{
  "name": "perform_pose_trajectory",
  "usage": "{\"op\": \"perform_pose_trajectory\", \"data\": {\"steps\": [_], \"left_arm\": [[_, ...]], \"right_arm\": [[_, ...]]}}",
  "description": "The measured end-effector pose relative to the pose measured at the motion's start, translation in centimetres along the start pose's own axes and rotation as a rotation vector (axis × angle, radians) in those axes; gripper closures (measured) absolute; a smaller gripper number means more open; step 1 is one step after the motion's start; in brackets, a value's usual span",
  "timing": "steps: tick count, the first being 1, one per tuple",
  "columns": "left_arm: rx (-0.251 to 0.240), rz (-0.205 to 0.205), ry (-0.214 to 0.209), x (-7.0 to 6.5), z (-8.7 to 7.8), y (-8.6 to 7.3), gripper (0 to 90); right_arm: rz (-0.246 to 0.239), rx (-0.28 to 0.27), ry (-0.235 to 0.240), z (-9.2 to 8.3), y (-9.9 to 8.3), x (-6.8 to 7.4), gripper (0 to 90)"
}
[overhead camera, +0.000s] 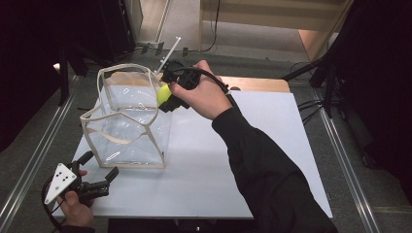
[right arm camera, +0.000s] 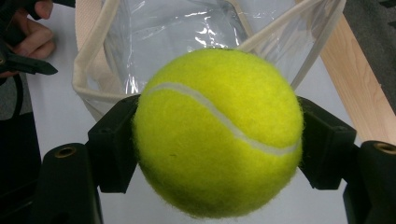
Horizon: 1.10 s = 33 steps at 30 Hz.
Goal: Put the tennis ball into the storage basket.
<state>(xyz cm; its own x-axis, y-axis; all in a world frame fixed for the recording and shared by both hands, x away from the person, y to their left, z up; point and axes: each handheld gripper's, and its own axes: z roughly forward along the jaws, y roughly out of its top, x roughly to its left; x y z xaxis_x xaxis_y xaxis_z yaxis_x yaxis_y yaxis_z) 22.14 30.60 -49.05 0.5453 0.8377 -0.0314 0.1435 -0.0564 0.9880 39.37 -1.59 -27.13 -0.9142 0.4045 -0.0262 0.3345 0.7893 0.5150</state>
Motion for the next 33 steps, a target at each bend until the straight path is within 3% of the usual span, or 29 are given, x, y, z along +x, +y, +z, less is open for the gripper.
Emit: {"op": "perform_pose_trajectory", "data": {"steps": [23,33], "left_arm": [[0.002,0.0,-0.008,0.1,0.0,0.0,0.0],[0.003,-0.002,-0.01,0.1,-0.1,0.0,0.0]], "right_arm": [[-0.029,-0.009,-0.013,-0.7,2.2,0.4,23.6],[-0.05,-0.016,0.0,0.1,3.7,1.2,23.5]]}}
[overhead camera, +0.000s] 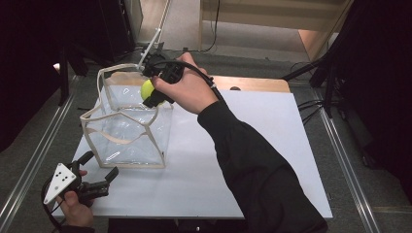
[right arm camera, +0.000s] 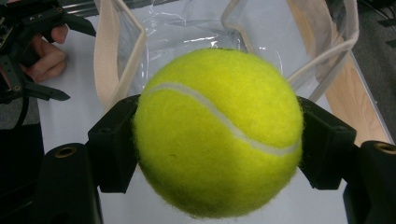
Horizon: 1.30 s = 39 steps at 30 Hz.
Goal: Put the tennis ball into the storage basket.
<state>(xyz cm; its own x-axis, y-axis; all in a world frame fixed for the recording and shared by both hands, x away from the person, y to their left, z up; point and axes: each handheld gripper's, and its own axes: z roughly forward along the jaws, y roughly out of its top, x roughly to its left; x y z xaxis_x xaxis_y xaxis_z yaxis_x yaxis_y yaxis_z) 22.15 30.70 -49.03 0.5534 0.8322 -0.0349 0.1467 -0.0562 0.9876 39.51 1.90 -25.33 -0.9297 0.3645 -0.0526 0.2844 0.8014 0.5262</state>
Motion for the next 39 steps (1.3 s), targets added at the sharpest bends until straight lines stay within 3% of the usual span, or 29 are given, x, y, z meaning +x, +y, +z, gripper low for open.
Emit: {"op": "perform_pose_trajectory", "data": {"steps": [15,32,34,36,39], "left_arm": [[-0.005,-0.008,0.0,0.0,0.0,0.0,0.0],[-0.008,-0.016,-0.003,0.1,0.0,0.0,0.0],[-0.009,-0.017,-0.003,0.1,0.0,0.0,0.0],[-0.008,-0.015,-0.003,0.1,0.0,0.0,0.0],[-0.007,-0.013,-0.003,0.1,0.0,0.0,0.0]], "right_arm": [[-0.017,0.001,0.029,2.0,1.7,0.9,23.6],[-0.027,0.04,0.043,4.2,1.9,0.9,23.1],[-0.035,0.045,0.044,4.3,1.8,0.9,22.2],[-0.042,0.033,0.038,4.1,1.7,1.1,10.6],[-0.045,0.022,0.034,3.8,1.7,1.1,9.9]]}}
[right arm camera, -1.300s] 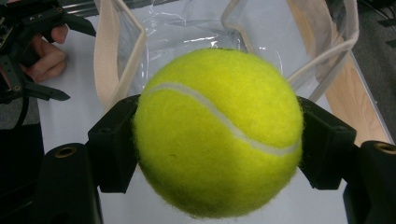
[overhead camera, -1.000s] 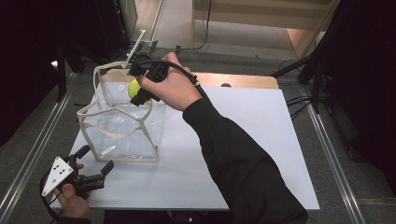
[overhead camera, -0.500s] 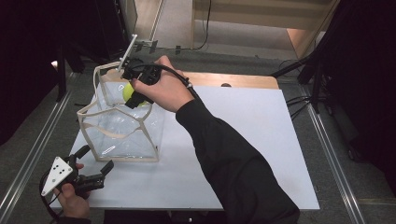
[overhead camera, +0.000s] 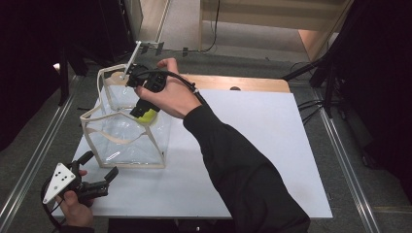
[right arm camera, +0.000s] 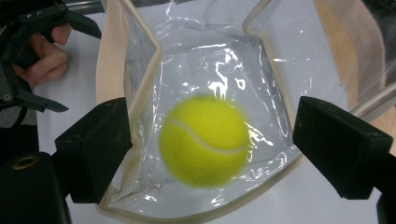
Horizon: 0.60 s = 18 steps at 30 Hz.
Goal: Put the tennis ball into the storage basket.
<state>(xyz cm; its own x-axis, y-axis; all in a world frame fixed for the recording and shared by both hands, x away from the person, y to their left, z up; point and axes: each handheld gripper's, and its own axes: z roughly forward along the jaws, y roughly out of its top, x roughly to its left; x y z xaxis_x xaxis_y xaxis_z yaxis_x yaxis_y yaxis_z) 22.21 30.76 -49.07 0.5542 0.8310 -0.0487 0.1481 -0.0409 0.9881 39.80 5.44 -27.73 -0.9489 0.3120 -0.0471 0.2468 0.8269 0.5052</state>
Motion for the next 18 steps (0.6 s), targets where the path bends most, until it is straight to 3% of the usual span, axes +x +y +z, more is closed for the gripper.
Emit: {"op": "perform_pose_trajectory", "data": {"steps": [18], "left_arm": [[0.008,0.01,0.001,0.0,0.0,0.0,0.0]], "right_arm": [[0.054,-0.076,-0.013,-2.0,-3.5,-0.4,6.7]]}}
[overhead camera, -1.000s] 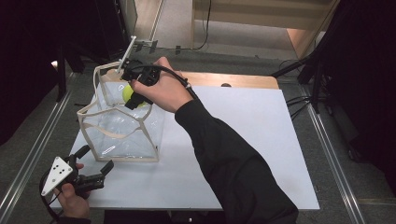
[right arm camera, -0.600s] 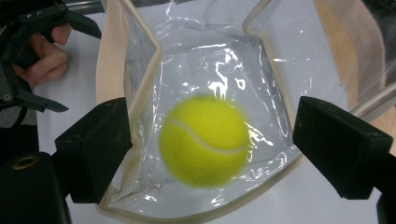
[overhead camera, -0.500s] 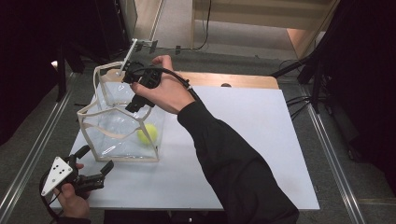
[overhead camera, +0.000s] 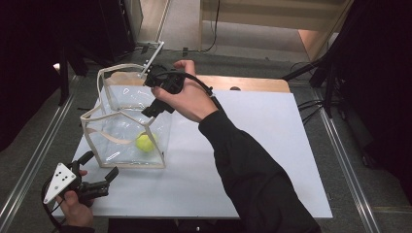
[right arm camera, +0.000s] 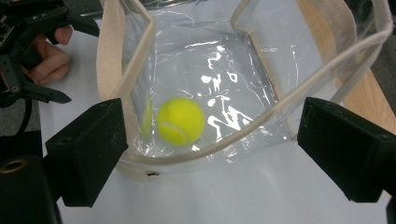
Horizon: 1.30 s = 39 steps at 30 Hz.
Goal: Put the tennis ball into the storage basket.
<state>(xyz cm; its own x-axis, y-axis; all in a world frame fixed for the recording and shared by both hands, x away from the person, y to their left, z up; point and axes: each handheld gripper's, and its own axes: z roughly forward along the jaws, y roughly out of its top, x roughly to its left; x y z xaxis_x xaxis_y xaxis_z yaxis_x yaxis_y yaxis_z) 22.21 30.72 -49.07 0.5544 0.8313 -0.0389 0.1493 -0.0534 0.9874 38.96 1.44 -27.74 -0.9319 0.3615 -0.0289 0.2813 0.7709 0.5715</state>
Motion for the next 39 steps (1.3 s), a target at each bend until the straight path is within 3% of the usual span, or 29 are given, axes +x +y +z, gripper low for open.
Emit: {"op": "perform_pose_trajectory", "data": {"steps": [12,31,39], "left_arm": [[-0.003,-0.001,0.002,-0.1,0.1,0.0,0.0],[-0.001,0.004,0.002,-0.1,0.0,0.0,0.0],[0.005,0.01,0.003,-0.1,0.0,0.0,0.0]], "right_arm": [[0.038,-0.026,-0.026,-1.4,-3.3,-0.6,6.7],[0.079,-0.032,-0.052,-1.1,-7.8,-0.8,6.7],[0.106,-0.071,-0.067,-1.3,-10.2,-1.1,6.7]]}}
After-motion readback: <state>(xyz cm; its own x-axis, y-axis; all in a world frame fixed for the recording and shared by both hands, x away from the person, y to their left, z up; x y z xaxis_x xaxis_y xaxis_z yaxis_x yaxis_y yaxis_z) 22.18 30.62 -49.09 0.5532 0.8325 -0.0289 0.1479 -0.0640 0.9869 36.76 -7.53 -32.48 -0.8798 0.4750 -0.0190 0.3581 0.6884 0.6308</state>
